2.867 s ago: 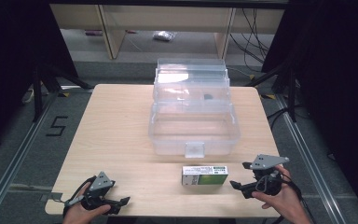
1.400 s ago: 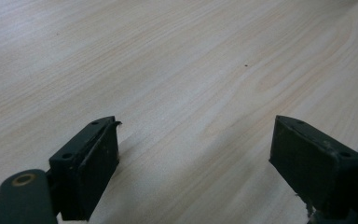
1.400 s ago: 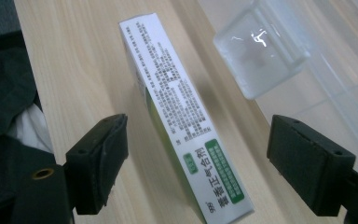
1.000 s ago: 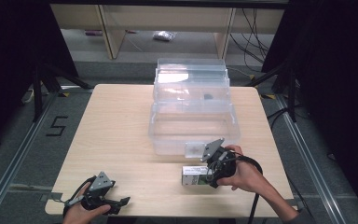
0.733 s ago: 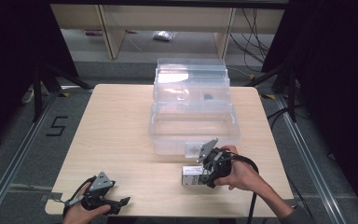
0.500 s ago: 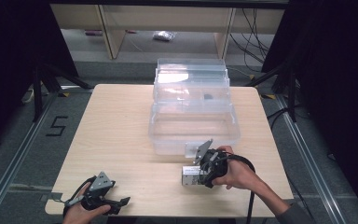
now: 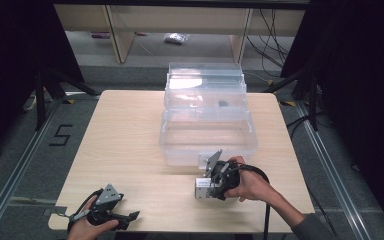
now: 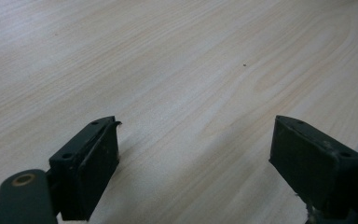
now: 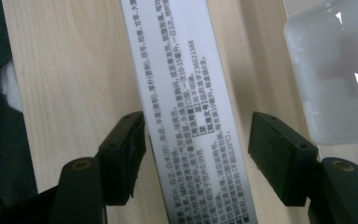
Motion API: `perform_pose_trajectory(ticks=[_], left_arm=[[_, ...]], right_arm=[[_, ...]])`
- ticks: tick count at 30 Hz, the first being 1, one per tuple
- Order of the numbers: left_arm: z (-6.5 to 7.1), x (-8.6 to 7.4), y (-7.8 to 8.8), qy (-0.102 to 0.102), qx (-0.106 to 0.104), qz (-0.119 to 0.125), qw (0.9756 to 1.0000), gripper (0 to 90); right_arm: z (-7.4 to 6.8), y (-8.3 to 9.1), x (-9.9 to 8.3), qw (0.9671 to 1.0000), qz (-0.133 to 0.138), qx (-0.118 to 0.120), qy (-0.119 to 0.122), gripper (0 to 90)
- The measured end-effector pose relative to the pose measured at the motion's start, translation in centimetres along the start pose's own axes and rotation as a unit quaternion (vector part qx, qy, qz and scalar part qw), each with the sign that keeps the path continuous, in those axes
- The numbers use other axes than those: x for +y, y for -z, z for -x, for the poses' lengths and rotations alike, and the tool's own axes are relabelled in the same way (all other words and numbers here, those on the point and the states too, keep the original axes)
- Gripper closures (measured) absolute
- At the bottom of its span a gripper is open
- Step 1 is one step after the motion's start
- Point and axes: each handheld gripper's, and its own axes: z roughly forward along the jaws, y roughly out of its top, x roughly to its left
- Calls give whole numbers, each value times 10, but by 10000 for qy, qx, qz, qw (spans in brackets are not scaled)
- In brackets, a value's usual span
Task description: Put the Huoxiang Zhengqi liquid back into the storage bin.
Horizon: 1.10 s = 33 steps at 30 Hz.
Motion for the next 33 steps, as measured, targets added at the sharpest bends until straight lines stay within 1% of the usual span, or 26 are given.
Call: perform_pose_trajectory(ticks=[1, 2, 3, 5, 6, 8, 9, 11, 12, 13, 14, 15, 16, 17, 19, 20, 21, 24, 25, 26, 27, 28, 29, 30, 31, 33], left_arm=[[1, 0, 0, 43, -3, 40, 10000, 150], [0, 0, 0, -33, -17, -37, 10000, 149], [1, 0, -1, 19, -13, -2, 10000, 150], [0, 0, 0, -10, -7, -28, 10000, 150], [0, 0, 0, -1, -8, -29, 10000, 149], [0, 0, 0, -3, -8, -34, 10000, 150], [0, 0, -1, 22, 28, 1, 10000, 149], [1, 0, 0, 34, -18, -8, 10000, 150], [1, 0, 0, 34, -18, -8, 10000, 150], [0, 0, 0, 4, -14, -29, 10000, 150], [0, 0, 0, 4, -14, -29, 10000, 150], [1, 0, -1, 67, 6, 31, 10000, 150], [0, 0, 0, 27, -4, 0, 10000, 150], [1, 0, -1, 48, 11, 21, 10000, 150], [0, 0, 0, -1, -19, -29, 10000, 150], [0, 0, 0, -2, -18, -24, 10000, 150], [0, 0, 0, 1, 0, -11, 10000, 150], [1, 0, -1, 56, 27, 28, 10000, 150], [0, 0, 0, 34, -5, 10, 10000, 150], [1, 0, -1, 53, 20, 29, 10000, 150], [0, 0, 0, 20, -18, -16, 10000, 150], [0, 0, 0, 20, -18, -16, 10000, 150], [0, 0, 0, -3, -15, -26, 10000, 150], [0, 0, 0, -3, -15, -26, 10000, 150], [0, 0, 0, 1, -17, -24, 10000, 150], [0, 0, 0, -5, -11, -14, 10000, 150]], right_arm=[[0, 0, 0, 10000, -11, -12, 8, 393], [-2, 0, 0, 9998, -79, -30, -152, 401], [-1, -1, 0, 9999, -89, -26, -82, 414], [-2, -1, 0, 9998, -166, -34, -125, 434], [0, -2, 0, 9999, -119, 7, 61, 447], [0, -3, 0, 9999, -144, -8, 74, 458], [-2, -3, -1, 9995, -298, -45, -6, 495], [0, -4, 0, 9990, -371, -41, 237, 521], [0, -4, 0, 9990, -371, -41, 237, 521], [0, -5, 0, 9988, -422, 46, 241, 564], [0, -5, 1, 9985, -450, 45, 308, 571], [1, -6, 1, 9985, -442, 59, 325, 584], [2, -6, 2, 9979, -474, 66, 426, 594], [4, -6, 3, 9968, -459, 102, 654, 605], [4, -6, 3, 9965, -470, 121, 685, 616], [3, -5, 3, 9974, -523, 180, 465, 628], [5, -4, 5, 9965, -571, 226, 559, 641], [5, -4, 6, 9959, -684, 248, 537, 645], [6, -4, 6, 9953, -654, 275, 655, 646], [5, -3, 7, 9950, -713, 279, 647, 647], [4, -1, 7, 9951, -743, 272, 595, 648], [5, -1, 8, 9947, -723, 289, 672, 649], [7, -1, 7, 9945, -622, 320, 783, 649], [5, 2, 8, 9950, -710, 305, 628, 649], [6, 4, 8, 9951, -676, 329, 645, 649], [8, 6, 8, 9943, -611, 280, 827, 649]])
